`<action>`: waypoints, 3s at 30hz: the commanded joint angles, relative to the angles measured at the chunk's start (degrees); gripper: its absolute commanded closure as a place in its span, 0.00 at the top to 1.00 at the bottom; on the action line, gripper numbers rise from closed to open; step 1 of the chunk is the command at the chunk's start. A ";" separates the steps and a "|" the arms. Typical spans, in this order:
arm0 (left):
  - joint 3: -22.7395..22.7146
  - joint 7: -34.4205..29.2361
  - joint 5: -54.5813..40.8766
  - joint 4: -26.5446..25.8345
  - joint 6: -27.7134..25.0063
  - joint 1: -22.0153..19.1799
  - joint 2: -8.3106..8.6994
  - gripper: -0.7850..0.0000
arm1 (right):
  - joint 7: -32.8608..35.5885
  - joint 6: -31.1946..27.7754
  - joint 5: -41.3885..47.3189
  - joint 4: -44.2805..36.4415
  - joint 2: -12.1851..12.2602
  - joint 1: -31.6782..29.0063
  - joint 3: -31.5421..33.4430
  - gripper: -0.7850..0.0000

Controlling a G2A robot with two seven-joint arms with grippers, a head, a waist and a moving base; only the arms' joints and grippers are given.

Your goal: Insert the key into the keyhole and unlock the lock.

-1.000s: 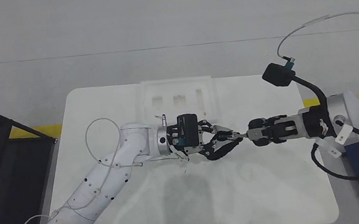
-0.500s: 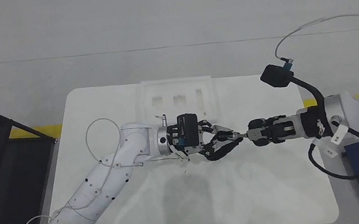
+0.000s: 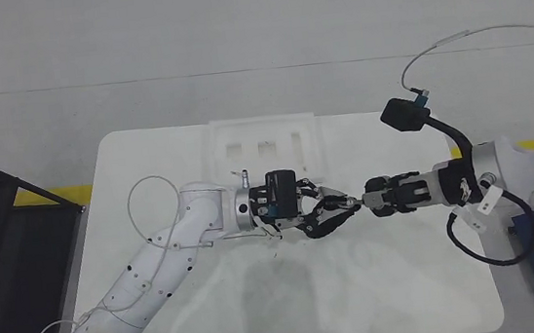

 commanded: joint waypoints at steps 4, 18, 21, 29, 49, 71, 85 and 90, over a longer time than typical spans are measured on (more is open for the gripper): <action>-0.03 -0.56 0.02 0.05 -0.10 0.07 -0.16 0.00 | -0.09 1.35 -0.72 -0.08 -0.56 0.70 -1.07 0.00; 0.08 -1.00 -0.99 0.68 -0.92 0.04 -0.76 0.00 | -1.93 2.95 -1.90 0.75 -2.27 3.00 -3.21 1.00; -0.06 -0.70 -2.03 1.12 -1.27 0.21 -0.88 0.00 | -2.96 0.96 -2.48 0.60 -2.42 3.38 -2.70 1.00; -1.02 -0.42 -9.37 2.74 -4.11 0.93 -1.18 0.00 | -5.97 -13.62 -1.93 0.99 -1.73 0.61 1.69 1.00; -1.94 -18.50 -39.11 3.74 -7.71 0.81 -0.55 0.00 | -13.02 -34.75 -5.22 -0.76 0.91 -13.18 11.53 1.00; -0.52 -33.60 -54.63 6.51 -7.44 -2.25 -0.78 0.00 | -25.48 -70.61 -32.51 2.58 -0.40 -17.10 12.45 1.00; 0.77 -38.04 -57.80 9.59 -7.33 -4.02 -1.66 0.00 | -29.18 -74.38 -45.62 1.54 -2.84 -14.12 7.88 1.00; 0.90 -38.61 -57.66 10.18 -7.61 -4.23 -1.94 0.00 | -25.20 -75.75 -44.23 2.38 -3.55 -12.07 5.21 1.00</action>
